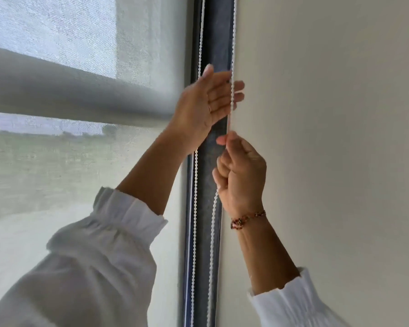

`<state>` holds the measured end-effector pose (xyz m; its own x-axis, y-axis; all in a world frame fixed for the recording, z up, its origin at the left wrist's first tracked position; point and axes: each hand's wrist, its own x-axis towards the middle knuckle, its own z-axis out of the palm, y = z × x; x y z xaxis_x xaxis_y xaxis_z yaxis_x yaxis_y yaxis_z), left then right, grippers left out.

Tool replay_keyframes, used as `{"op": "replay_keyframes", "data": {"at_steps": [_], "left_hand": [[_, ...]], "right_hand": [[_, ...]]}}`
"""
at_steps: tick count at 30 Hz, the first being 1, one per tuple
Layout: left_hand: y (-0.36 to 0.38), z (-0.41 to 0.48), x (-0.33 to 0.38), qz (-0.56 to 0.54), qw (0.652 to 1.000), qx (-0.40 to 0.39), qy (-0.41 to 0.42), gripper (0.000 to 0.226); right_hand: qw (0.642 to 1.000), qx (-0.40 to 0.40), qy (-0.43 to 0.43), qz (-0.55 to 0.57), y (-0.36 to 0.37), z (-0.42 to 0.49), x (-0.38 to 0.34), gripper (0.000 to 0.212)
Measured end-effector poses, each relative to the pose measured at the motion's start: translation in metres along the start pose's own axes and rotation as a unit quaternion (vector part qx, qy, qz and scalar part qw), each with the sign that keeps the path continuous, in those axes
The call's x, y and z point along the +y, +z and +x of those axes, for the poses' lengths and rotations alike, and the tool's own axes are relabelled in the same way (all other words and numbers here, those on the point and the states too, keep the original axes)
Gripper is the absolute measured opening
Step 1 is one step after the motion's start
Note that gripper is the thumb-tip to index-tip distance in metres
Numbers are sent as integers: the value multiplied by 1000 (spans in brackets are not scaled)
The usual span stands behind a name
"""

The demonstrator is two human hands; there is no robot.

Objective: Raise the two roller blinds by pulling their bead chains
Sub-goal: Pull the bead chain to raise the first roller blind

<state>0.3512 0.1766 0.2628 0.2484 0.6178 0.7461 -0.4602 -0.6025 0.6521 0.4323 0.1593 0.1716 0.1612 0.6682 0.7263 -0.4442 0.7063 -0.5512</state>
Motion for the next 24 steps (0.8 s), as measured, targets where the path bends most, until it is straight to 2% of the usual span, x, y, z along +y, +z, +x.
{"op": "replay_keyframes", "data": {"at_steps": [4, 8, 11, 15, 18, 21, 24], "left_hand": [[28, 12, 20, -43, 998, -8, -33, 31], [42, 15, 23, -11, 997, 69, -35, 27], [48, 4, 8, 7, 994, 109, 16, 32], [45, -16, -14, -45, 993, 74, 86, 36], [40, -35, -38, -46, 993, 61, 88, 36], [33, -56, -64, -44, 995, 44, 74, 35], [18, -72, -83, -50, 997, 28, 60, 38]], "right_hand": [[999, -27, 35, 18, -20, -25, 12, 23], [996, -54, 67, 37, -32, -45, 26, 21], [992, -66, 88, 56, -38, -52, 36, 20], [986, -108, 117, 48, -50, -51, 52, 20], [985, -120, 115, -44, -63, -39, 56, 28], [982, -155, 80, -72, -75, -10, 42, 21], [943, -284, 146, -91, -93, 21, 11, 54]]}}
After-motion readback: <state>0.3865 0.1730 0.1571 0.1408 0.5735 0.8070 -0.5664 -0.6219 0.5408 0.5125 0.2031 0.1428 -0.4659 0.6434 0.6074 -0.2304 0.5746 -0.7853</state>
